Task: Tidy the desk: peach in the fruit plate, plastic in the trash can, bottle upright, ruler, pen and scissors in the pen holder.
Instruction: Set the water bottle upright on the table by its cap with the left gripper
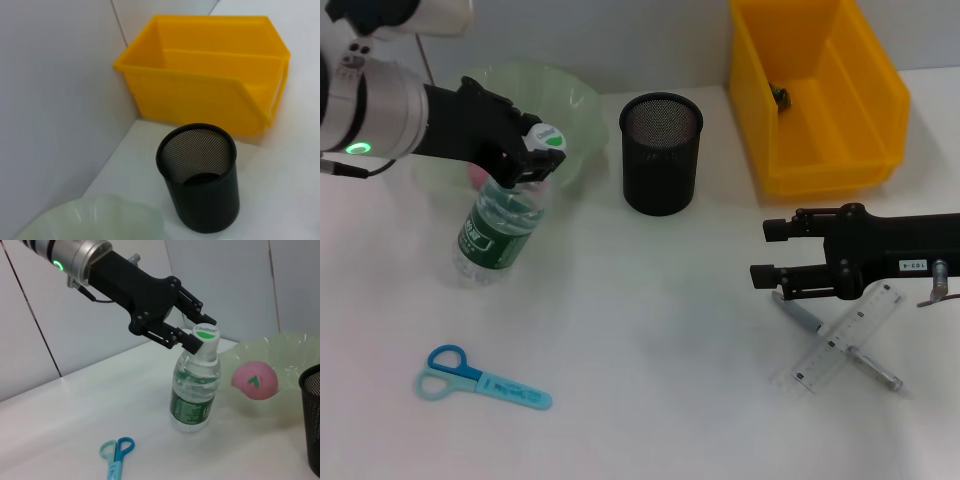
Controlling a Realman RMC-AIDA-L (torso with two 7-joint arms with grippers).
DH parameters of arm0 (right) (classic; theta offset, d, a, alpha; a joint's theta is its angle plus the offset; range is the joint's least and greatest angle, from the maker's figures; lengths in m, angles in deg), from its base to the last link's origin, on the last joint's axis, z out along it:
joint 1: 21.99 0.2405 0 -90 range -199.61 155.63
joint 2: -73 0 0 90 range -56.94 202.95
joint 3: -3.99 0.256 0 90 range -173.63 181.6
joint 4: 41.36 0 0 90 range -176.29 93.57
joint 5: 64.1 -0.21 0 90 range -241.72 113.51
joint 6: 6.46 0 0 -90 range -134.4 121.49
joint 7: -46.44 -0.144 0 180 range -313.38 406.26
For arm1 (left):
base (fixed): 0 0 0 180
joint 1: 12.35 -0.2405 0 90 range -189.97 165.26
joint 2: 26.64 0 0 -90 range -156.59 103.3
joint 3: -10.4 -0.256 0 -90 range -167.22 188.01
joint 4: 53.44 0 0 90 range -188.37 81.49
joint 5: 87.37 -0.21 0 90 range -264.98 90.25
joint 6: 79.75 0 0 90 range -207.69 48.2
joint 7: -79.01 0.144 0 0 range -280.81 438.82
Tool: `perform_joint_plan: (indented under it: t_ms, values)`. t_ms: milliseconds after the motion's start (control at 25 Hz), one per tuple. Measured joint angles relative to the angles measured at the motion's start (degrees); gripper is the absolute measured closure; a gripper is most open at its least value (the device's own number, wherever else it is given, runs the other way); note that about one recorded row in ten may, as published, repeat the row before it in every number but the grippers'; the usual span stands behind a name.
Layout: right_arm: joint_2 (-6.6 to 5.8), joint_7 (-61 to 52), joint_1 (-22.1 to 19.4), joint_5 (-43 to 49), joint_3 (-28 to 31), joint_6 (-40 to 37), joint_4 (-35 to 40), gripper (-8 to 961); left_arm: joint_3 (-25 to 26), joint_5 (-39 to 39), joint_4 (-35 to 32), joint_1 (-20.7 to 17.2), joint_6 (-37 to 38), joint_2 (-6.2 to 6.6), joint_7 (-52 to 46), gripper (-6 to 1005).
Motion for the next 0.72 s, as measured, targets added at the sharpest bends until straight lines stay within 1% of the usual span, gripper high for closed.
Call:
perform_joint_plan:
  t_ms: [160,520,720]
  values:
    - [-0.01,0.0,0.0,0.0,0.0,0.0,0.0,212,1.4,0.5,-1.0,-0.6,1.6,0.09,-0.7,570]
    - [-0.07,0.0,0.1,0.1,0.1,0.0,0.0,212,8.1,3.3,-1.3,-1.1,6.3,0.15,-0.3,573]
    - [-0.08,-0.2,0.2,0.1,0.1,0.0,0.0,212,9.3,3.7,-1.4,-1.7,7.2,0.24,-0.2,574]
